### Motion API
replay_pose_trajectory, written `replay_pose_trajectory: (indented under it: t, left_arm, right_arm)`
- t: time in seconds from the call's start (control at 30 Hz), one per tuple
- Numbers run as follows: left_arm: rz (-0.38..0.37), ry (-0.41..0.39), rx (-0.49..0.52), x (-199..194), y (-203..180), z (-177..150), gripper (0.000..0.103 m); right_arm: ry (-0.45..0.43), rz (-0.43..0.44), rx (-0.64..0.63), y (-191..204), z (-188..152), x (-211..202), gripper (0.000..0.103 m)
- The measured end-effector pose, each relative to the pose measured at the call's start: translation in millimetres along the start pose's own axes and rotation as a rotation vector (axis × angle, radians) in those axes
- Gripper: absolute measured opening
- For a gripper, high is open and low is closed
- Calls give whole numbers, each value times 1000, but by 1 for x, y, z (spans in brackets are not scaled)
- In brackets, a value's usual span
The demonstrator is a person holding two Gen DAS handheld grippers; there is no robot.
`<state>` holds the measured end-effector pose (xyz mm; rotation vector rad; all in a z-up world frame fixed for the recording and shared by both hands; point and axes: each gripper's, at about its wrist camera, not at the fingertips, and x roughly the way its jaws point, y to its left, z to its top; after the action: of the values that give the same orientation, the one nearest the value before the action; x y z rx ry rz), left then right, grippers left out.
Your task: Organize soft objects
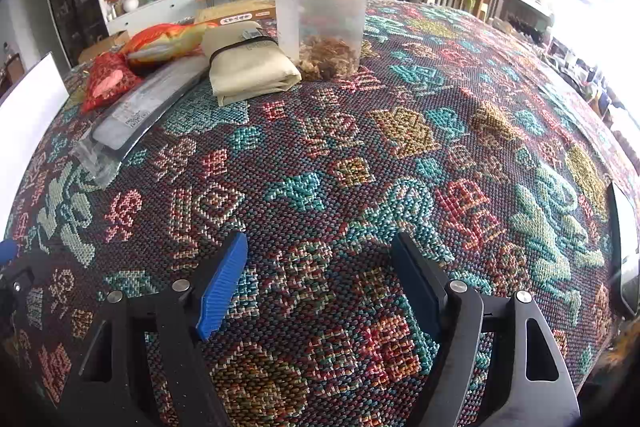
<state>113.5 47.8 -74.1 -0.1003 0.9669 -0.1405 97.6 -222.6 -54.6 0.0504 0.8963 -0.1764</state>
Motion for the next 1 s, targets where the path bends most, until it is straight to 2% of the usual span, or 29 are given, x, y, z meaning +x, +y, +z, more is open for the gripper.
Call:
replay_pose_trajectory:
  t: [0.07, 0.23, 1.0]
  left_arm:
    - [18, -30, 7, 2, 3, -1, 102]
    - [90, -19, 97, 10, -10, -6, 103]
    - [87, -20, 93, 10, -10, -6, 103]
  right_arm:
    - [0, 0, 0, 0, 0, 0, 77]
    - [0, 0, 0, 0, 0, -1, 77]
    - [-1, 0, 0, 3, -2, -2, 77]
